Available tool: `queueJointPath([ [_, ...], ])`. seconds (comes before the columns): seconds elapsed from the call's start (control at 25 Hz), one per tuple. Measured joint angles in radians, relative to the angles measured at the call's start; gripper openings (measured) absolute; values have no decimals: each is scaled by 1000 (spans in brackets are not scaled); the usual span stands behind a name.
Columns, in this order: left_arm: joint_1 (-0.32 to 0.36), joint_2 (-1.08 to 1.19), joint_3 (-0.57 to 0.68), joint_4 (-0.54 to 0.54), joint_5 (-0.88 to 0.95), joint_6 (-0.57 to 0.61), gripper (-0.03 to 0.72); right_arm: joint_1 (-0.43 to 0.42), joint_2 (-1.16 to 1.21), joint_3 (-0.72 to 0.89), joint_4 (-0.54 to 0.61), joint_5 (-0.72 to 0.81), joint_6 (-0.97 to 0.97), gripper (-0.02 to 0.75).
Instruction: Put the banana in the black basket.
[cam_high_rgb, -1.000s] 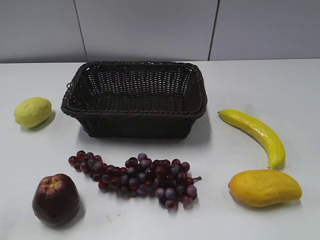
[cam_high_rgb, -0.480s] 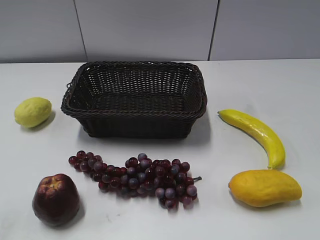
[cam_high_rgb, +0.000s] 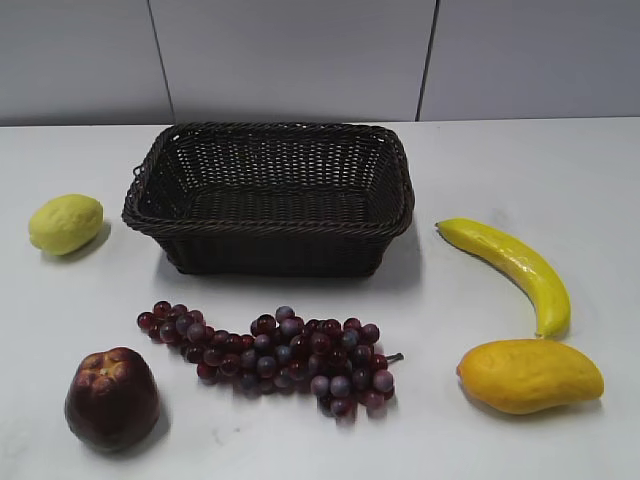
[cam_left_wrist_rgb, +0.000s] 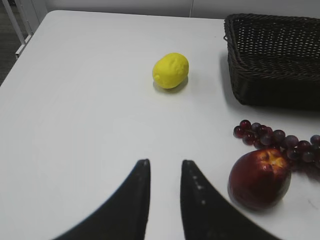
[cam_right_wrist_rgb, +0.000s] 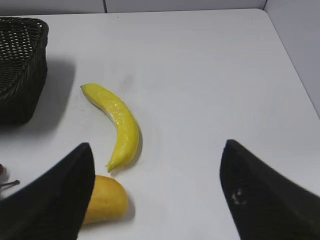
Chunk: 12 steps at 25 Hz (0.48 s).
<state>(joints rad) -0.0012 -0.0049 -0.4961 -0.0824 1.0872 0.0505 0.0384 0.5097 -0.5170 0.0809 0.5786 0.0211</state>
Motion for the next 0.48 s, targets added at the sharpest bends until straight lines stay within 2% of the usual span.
queueJointPath([
  [0.2, 0, 0, 0, 0, 0, 0, 204, 0, 246, -14, 3, -121, 0, 608],
  [0.48, 0, 0, 0, 0, 0, 0, 204, 0, 594, -131, 5, -78, -42, 596],
])
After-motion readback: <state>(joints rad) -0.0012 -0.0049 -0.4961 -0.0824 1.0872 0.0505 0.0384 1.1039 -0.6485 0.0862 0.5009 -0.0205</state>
